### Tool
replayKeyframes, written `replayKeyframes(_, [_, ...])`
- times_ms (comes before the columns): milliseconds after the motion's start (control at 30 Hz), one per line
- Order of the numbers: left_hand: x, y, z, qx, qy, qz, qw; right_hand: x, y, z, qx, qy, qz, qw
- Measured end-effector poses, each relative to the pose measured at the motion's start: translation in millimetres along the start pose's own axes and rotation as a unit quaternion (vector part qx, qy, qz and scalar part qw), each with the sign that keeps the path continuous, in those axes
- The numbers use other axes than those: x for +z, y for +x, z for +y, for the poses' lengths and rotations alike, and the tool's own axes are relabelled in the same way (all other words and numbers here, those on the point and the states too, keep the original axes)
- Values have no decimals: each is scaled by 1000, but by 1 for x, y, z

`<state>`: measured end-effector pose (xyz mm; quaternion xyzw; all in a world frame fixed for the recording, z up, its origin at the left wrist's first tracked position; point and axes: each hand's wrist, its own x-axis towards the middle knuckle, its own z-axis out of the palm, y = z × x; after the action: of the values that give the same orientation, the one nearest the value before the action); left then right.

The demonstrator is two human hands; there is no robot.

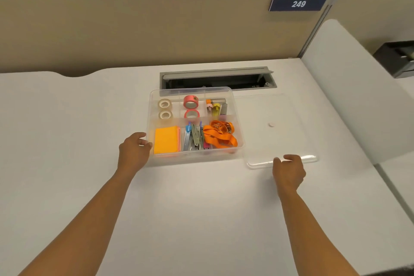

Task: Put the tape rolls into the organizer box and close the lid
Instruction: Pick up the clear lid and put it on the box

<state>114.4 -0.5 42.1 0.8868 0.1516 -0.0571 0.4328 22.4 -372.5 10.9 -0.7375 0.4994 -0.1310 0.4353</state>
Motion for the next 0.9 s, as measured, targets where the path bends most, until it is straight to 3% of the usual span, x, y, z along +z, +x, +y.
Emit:
replayKeyframes(233, [3, -15, -7, -3, -34, 21, 999, -6, 11, 14, 55, 9, -25, 998])
replayKeyframes(533, [5, -20, -7, -10, -49, 37, 998, -11, 14, 4, 124, 68, 21, 990])
replayKeyframes(733, [5, -19, -8, -14, -57, 41, 997, -18, 18, 3, 196, 195, 14, 961])
replayKeyframes(900, [7, -19, -8, -11, -60, 41, 997, -22, 24, 3, 202, 375, -78, 901])
